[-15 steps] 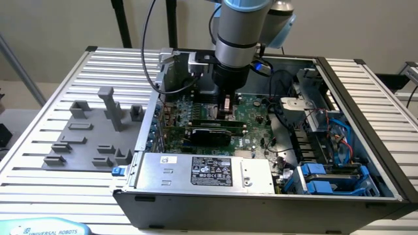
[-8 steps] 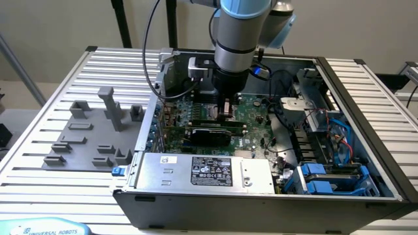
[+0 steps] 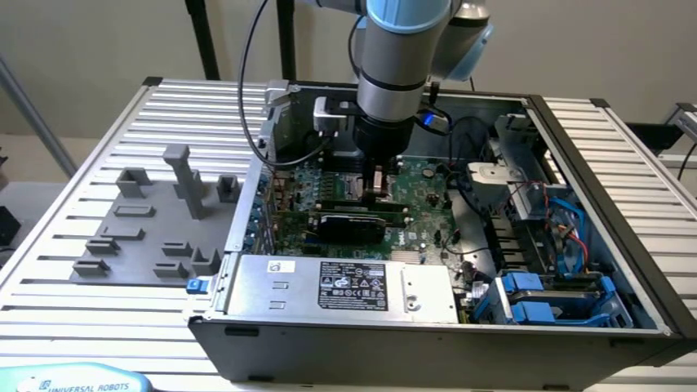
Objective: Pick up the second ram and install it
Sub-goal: 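Press down the second ram until it locks into place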
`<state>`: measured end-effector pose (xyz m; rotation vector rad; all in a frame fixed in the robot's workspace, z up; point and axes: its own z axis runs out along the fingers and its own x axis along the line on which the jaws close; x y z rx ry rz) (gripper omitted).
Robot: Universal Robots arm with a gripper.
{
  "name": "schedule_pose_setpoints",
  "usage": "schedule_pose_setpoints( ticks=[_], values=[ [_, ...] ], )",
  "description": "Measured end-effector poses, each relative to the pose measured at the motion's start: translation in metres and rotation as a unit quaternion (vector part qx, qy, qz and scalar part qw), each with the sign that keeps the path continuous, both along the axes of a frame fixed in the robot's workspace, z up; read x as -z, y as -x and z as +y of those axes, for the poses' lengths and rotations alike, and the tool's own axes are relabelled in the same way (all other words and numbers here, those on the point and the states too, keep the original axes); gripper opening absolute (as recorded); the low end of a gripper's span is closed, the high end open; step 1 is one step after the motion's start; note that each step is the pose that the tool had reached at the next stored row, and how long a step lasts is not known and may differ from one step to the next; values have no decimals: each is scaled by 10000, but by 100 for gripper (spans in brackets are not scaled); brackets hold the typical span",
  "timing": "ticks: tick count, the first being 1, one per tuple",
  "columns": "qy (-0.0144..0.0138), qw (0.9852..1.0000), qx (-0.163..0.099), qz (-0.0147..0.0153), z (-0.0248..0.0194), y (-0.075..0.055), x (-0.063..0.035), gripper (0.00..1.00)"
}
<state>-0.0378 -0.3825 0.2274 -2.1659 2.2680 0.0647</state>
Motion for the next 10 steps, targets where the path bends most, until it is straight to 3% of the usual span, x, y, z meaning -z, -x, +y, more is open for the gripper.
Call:
schedule_pose_setpoints(
  ticks=[10],
  values=[
    [1, 10000, 1, 0, 0, 11, -66, 11]
  ],
)
